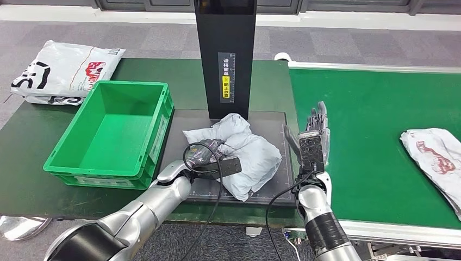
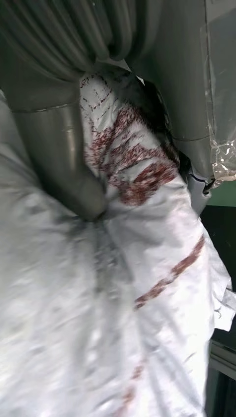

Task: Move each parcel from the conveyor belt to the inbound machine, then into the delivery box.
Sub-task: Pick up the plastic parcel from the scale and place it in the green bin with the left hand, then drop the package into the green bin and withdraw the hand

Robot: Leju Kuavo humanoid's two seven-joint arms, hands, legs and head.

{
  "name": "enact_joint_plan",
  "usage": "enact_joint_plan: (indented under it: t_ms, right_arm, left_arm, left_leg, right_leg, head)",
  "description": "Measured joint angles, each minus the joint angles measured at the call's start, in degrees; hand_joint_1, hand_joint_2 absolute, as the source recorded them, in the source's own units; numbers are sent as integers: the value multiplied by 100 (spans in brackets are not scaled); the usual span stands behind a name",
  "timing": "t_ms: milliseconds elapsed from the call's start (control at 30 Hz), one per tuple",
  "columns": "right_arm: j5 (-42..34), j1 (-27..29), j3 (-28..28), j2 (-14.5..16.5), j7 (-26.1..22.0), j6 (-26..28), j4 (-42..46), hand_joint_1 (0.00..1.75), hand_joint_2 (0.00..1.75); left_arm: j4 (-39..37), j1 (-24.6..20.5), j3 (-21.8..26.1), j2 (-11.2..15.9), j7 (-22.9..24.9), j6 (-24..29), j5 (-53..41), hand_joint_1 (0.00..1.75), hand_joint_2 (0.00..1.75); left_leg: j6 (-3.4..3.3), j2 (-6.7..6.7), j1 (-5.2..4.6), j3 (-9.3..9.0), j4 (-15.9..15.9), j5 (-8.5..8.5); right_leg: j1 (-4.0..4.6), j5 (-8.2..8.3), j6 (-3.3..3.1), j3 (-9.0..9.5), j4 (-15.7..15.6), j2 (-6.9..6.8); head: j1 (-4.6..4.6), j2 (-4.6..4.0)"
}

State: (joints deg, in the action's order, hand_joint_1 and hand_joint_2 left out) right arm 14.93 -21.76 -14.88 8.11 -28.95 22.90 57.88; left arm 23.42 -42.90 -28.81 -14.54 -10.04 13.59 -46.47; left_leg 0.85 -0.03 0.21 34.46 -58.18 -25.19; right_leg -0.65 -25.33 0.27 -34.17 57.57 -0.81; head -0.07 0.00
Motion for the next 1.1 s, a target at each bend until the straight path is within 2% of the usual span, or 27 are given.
enact_joint_plan:
  t_ms: [333, 433, 500, 600, 667, 767, 867, 933, 1000, 1100]
  right_arm:
    - [9, 0, 0, 0, 11, 27, -8, 0, 175]
    - [-1, 1, 0, 0, -21, 82, -9, 0, 175]
    - [-15, 9, 0, 0, -54, 135, -9, 0, 175]
    - [-51, 48, 0, 0, -80, 196, -9, 0, 175]
    - [-71, 72, 0, -1, -90, 227, -9, 0, 175]
    - [-117, 78, 4, -8, -120, 291, -9, 0, 175]
    - [-180, 80, 43, -20, -167, 348, -9, 0, 175]
    - [-204, 92, 85, -38, -176, 367, -8, 0, 175]
    - [-212, 117, 123, -58, -175, 387, -6, 0, 175]
    - [-283, 132, 172, -78, -150, 305, -6, 0, 175]
  left_arm:
    - [-51, -12, 1, 1, -130, 355, -163, 175, 175]
    - [-38, 10, 52, 1, -337, 706, -63, 175, 175]
    - [62, 57, 167, 4, -665, 1207, 202, 175, 175]
    - [501, 92, 500, 71, -1077, 1996, 610, 175, 175]
    - [1002, 71, 730, 196, -975, 2245, 549, 175, 175]
    - [1710, 13, 1007, 405, -601, 2517, -27, 175, 175]
    - [2253, -53, 1371, 603, -261, 2612, -795, 175, 175]
    - [2507, -89, 1706, 731, -214, 2616, -1138, 175, 175]
    - [2670, -114, 2086, 848, -298, 2616, -1337, 175, 175]
    - [2800, -125, 2705, 984, -688, 2616, -1468, 175, 175]
  left_leg:
    - [-1, 0, 0, -2, 0, 1]
    - [-1, 1, 0, -1, 0, 1]
    - [0, 2, 0, 4, 0, 3]
    - [0, 5, 1, 19, -1, 9]
    - [1, 9, 1, 23, -1, 12]
    - [4, 11, 2, 24, 0, 15]
    - [4, 15, 3, 26, 0, 15]
    - [4, 21, 3, 26, 0, 14]
    - [4, 26, 2, 26, 0, 14]
    - [4, 28, 2, 26, 0, 14]
  right_leg:
    - [1, 2, -1, 1, 0, 3]
    - [1, 2, -1, -2, 0, 4]
    - [1, 3, -1, -8, 1, 5]
    - [2, 9, -2, -25, 2, 8]
    - [2, 11, -2, -31, 3, 11]
    - [3, 11, -3, -32, 4, 14]
    - [3, 11, -3, -34, 5, 17]
    - [2, 11, -3, -36, 5, 23]
    - [2, 11, -3, -38, 5, 29]
    - [3, 11, -3, -40, 5, 31]
  head:
    - [0, 0]
    - [0, 0]
    - [0, 0]
    - [0, 0]
    - [0, 0]
    - [0, 0]
    - [0, 0]
    - [0, 0]
    - [0, 0]
    - [0, 0]
